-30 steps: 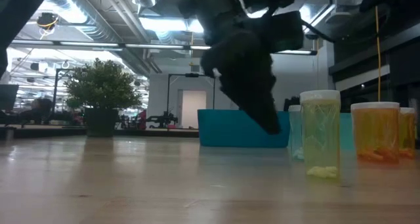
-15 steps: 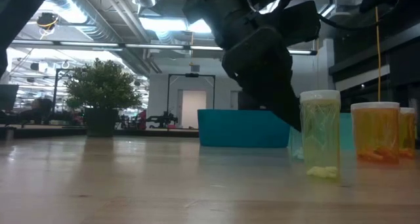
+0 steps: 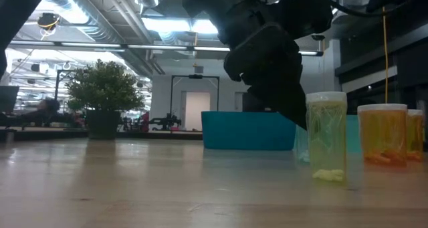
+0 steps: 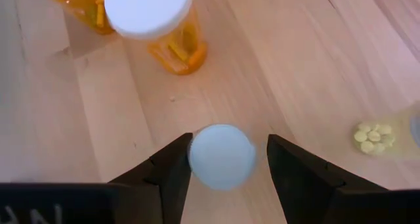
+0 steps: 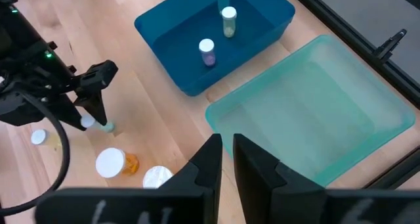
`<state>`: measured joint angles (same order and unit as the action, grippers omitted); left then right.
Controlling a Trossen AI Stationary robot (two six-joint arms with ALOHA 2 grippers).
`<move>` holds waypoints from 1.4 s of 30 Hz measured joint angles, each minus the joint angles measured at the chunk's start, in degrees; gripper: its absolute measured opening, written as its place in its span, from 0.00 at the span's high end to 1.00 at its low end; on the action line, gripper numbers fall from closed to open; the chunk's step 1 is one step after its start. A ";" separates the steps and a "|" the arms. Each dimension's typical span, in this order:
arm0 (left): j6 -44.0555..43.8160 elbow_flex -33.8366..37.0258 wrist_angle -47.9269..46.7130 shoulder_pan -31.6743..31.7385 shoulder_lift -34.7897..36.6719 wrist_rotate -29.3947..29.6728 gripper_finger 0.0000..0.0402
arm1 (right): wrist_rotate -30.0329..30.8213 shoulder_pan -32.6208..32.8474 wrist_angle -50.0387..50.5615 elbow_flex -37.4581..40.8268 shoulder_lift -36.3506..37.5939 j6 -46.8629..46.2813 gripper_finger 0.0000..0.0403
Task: Pick and place medicine bottles into bin by pill shape (circle, oval)
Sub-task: Put the small blue pill bottle into the blue bin
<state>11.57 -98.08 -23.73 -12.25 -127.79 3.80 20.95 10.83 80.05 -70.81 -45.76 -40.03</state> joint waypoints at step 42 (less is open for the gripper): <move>10.00 2.91 -17.45 31.49 19.45 -10.16 0.76 | 1.97 0.02 0.00 0.02 -0.26 0.00 0.89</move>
<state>21.57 -95.18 -41.17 19.24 -108.34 -6.36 22.92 10.85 80.05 -70.78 -46.02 -40.03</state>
